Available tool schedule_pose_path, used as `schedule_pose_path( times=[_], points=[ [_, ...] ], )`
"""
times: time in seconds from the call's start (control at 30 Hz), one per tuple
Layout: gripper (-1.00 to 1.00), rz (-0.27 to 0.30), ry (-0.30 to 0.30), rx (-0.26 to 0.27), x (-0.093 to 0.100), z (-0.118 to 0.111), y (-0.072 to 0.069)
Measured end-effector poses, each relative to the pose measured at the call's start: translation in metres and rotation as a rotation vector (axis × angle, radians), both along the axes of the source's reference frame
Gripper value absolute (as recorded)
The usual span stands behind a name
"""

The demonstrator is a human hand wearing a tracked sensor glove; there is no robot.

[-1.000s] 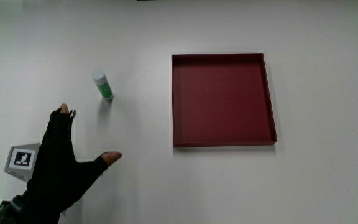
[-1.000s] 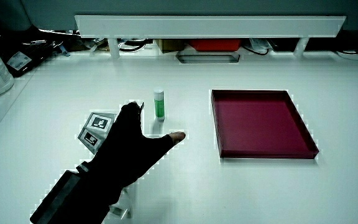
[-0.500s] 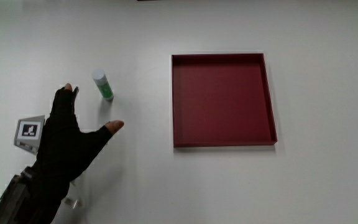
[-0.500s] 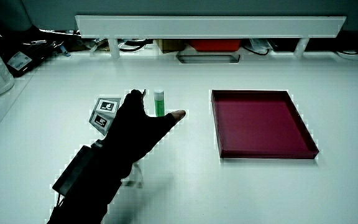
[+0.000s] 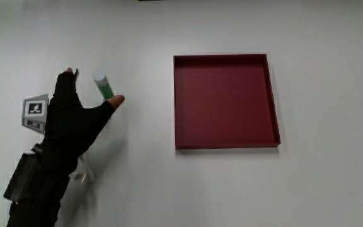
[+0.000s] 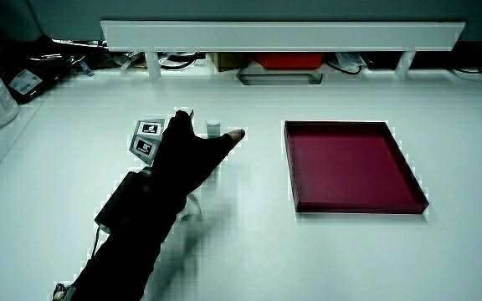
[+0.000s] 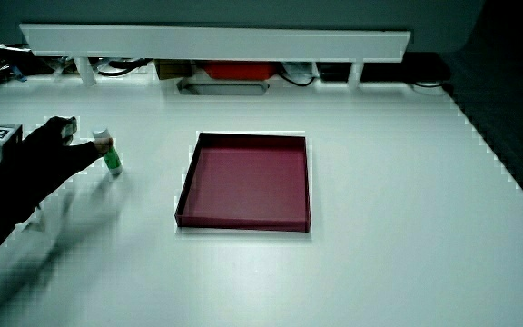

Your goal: Pick glue stick

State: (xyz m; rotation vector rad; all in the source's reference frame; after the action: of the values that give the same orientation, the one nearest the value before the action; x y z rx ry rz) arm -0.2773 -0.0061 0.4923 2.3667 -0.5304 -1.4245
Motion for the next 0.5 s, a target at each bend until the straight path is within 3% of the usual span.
schedule_pose_path(
  times=[0.23,0.3,0.37,0.47,0.5],
  points=[
    [0.0,-0.003,-0.001,0.011,0.004,0.008,-0.013],
    [0.0,0.025,-0.017,0.031,0.004,0.01,-0.015],
    [0.0,-0.009,-0.007,0.004,0.004,0.014,-0.017],
    [0.0,0.014,-0.015,0.011,0.004,0.015,-0.02],
    [0.0,-0.015,0.008,0.002,0.003,0.019,-0.02]
  ],
)
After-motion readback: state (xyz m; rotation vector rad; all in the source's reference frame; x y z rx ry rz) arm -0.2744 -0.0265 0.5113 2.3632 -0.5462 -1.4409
